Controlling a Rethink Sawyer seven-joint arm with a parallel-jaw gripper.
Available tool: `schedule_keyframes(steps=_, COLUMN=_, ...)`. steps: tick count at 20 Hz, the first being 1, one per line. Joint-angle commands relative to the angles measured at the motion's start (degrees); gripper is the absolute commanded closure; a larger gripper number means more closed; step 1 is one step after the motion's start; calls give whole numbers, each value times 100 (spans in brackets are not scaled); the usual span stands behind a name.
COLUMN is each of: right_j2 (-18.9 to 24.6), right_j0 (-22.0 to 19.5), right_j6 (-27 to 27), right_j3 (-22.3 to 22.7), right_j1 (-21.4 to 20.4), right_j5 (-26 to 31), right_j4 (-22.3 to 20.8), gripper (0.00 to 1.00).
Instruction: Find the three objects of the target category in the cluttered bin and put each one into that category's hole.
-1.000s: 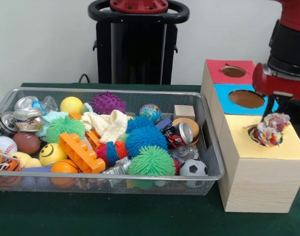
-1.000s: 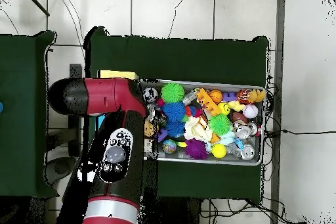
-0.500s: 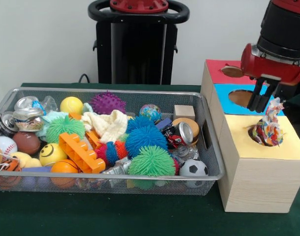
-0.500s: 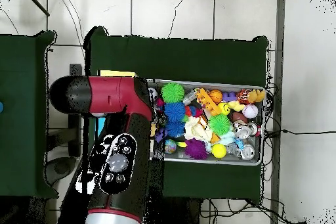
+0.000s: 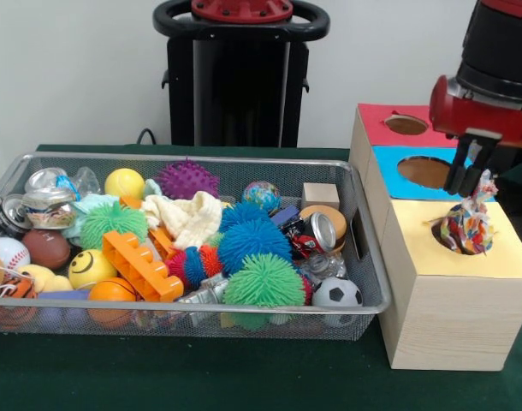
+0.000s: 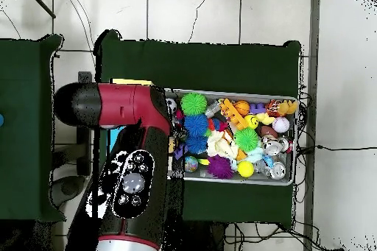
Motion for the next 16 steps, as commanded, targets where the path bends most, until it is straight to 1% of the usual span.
schedule_keyframes(steps=1, right_j2=583, right_j0=-195, right_j6=925, right_j3=203, right_j1=-586, right_j5=804, right_j4=408, gripper=100)
schedule_keyframes(steps=4, right_j2=477, right_j0=-118, right_j6=978, right_j3=8, right_j1=-694, right_j5=799, right_j4=421, gripper=100)
schedule_keyframes(steps=6, right_j2=463, right_j0=-117, right_j6=964, right_j3=-108, right_j1=-636, right_j5=668, right_j4=411, gripper=100)
schedule_keyframes(steps=9, right_j2=486, right_j0=-162, right_j6=934, right_j3=-139, right_j1=-476, right_j5=278, right_j4=392, gripper=100)
schedule_keyframes(steps=13, right_j2=460, right_j0=-190, right_j6=939, right_j3=-211, right_j1=-353, right_j5=-21, right_j4=369, gripper=100)
schedule_keyframes(steps=16, right_j2=526, right_j0=-257, right_j6=854, right_j3=-202, right_j1=-267, right_j5=-122, right_j4=371, gripper=100)
